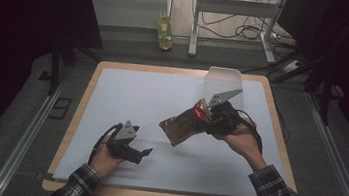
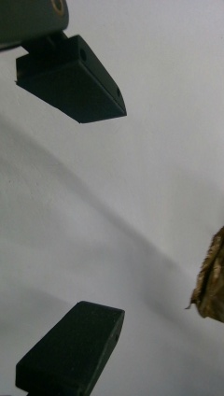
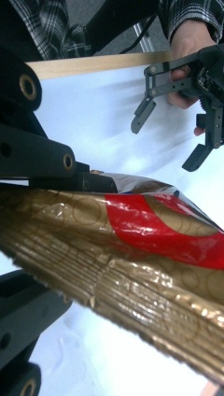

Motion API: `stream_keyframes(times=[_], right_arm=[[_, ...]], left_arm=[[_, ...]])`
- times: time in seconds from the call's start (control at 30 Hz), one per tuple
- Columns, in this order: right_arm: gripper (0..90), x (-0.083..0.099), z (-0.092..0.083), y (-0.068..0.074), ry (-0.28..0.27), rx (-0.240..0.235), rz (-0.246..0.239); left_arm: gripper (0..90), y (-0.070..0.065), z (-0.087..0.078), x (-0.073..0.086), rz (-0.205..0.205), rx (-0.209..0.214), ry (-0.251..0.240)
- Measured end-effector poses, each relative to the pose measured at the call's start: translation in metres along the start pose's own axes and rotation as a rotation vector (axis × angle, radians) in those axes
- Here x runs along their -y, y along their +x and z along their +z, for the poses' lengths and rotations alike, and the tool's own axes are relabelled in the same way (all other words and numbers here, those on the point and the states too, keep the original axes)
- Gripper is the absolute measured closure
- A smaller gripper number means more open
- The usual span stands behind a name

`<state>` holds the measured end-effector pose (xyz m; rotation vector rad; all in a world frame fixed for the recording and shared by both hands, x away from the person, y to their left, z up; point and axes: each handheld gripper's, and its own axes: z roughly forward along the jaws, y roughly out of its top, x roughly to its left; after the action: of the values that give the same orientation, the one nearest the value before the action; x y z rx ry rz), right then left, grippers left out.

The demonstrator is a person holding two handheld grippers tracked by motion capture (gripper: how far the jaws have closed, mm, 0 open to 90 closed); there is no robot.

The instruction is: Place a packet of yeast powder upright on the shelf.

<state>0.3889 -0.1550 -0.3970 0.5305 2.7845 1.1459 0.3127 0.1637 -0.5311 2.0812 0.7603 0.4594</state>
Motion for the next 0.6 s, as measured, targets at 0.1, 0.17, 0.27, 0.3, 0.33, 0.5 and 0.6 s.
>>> stream_keyframes(times=[0.1,0.17,0.27,0.3,0.33,0.5,0.6], right_arm=[[70.8,-0.003,-0.005,-0.004,-0.001,0.013,-0.014],[70.8,-0.005,-0.009,-0.006,-0.001,0.023,-0.021],[70.8,-0.009,-0.016,-0.010,-0.006,0.038,-0.040],[70.9,-0.010,-0.018,-0.012,-0.008,0.043,-0.048],[70.9,-0.011,-0.021,-0.013,-0.011,0.050,-0.054],[70.9,-0.019,-0.034,-0.023,-0.023,0.072,-0.068],[70.9,-0.024,-0.041,-0.029,-0.026,0.092,-0.070]], left_arm=[[5.2,0.000,0.000,0.000,0.004,0.001,-0.002],[5.0,0.000,0.000,0.000,0.005,0.002,-0.004],[5.0,0.001,0.001,0.001,0.003,0.004,-0.005],[4.9,0.001,0.001,0.001,0.000,0.005,-0.007],[4.9,0.001,0.001,0.001,0.000,0.005,-0.007],[5.0,0.001,0.001,0.001,0.005,0.008,-0.001],[5.3,0.001,0.001,0.001,0.006,0.009,-0.001]])
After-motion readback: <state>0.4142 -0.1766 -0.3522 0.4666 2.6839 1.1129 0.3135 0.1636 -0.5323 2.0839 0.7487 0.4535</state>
